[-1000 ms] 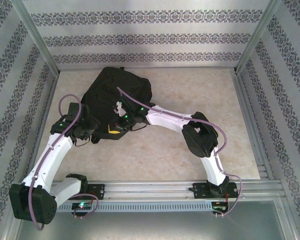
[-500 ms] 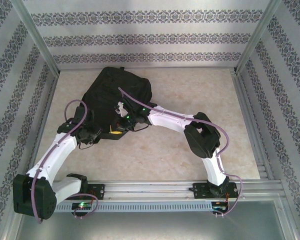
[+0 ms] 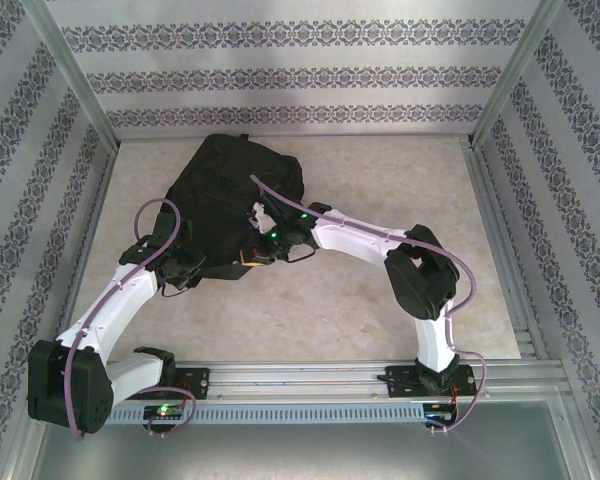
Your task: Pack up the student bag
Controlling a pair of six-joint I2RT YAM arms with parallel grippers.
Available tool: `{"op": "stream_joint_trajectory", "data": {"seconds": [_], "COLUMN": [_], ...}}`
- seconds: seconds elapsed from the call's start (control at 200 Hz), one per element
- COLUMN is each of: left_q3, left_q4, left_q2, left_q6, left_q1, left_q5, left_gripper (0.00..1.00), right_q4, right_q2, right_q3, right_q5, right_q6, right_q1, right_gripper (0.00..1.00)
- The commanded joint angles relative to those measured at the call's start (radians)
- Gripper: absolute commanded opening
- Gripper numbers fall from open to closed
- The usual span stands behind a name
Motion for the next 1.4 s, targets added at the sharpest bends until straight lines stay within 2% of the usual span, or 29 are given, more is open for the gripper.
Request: {"op": "stream_joint_trajectory", "data": {"seconds": [0.0, 0.42, 0.585, 0.739, 0.969, 1.054, 1.139, 1.184, 1.354, 1.394], "left_q3": [-0.02, -0.03, -0.043, -0.021, 0.058, 0.099, 0.138, 0.155, 0.2, 0.216], "left_q4": [-0.008, 0.008, 0.033, 0.096, 0.142, 0.14, 0.147, 0.148, 0.145, 0.134], "left_q2": [-0.017, -0.037, -0.037, -0.003, 0.079, 0.131, 0.191, 0.213, 0.269, 0.282], "left_q6": [0.033, 0.055, 0.071, 0.116, 0.224, 0.265, 0.304, 0.327, 0.36, 0.368], "left_q1": [0.0, -0.002, -0.022, -0.121, -0.328, -0.41, -0.489, -0.531, -0.646, -0.665], "left_q5": [-0.078, -0.044, -0.011, 0.057, 0.133, 0.146, 0.204, 0.221, 0.254, 0.257], "left_gripper": [0.0, 0.0, 0.0, 0.0, 0.0, 0.0, 0.0, 0.0, 0.0, 0.0], "right_q4": [-0.099, -0.036, -0.009, -0.008, 0.008, 0.012, -0.002, -0.016, -0.043, -0.043], "right_q2": [-0.079, -0.116, -0.143, -0.157, -0.256, -0.302, -0.361, -0.398, -0.572, -0.609], "right_q3": [-0.033, -0.096, -0.117, -0.128, -0.249, -0.298, -0.332, -0.344, -0.404, -0.417], "right_q5": [0.057, 0.14, 0.19, 0.192, 0.3, 0.343, 0.392, 0.426, 0.575, 0.599], "right_q6": [-0.073, -0.031, -0.011, -0.012, 0.02, 0.024, 0.018, 0.008, -0.023, -0.027], "right_q1": [-0.051, -0.252, -0.298, -0.306, -0.342, -0.356, -0.364, -0.369, -0.375, -0.38], "right_gripper": [0.0, 0.0, 0.0, 0.0, 0.0, 0.11, 0.33, 0.41, 0.6, 0.62]}}
